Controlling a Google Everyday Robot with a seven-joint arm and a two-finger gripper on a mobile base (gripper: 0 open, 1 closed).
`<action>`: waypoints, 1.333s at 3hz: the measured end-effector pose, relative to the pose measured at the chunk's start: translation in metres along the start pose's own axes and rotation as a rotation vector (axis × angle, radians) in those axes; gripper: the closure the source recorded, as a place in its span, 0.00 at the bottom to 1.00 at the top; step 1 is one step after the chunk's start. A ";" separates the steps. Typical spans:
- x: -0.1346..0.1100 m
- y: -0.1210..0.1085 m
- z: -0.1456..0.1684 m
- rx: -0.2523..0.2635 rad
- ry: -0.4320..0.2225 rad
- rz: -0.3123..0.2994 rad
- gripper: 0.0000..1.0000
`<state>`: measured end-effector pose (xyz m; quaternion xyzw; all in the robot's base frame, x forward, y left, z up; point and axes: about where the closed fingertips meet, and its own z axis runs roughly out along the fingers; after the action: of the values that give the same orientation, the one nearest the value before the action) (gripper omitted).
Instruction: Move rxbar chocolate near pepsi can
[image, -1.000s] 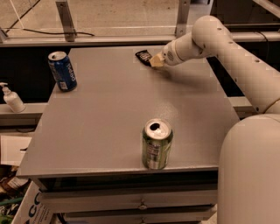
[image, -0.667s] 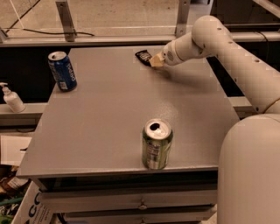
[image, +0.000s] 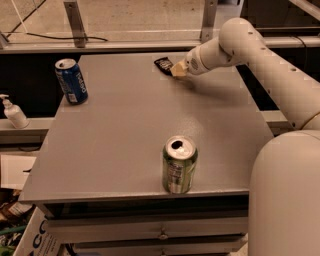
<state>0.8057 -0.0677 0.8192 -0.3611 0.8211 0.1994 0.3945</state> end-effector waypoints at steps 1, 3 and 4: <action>0.000 0.000 0.000 0.000 0.000 0.000 1.00; 0.000 0.000 0.000 0.000 -0.001 0.000 1.00; 0.000 0.000 0.000 0.000 0.000 0.000 1.00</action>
Offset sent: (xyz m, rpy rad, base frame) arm -0.0364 -0.0182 0.0879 0.1328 -0.1467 -0.0821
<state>0.8056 -0.0676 0.8194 -0.3610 0.8210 0.1995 0.3947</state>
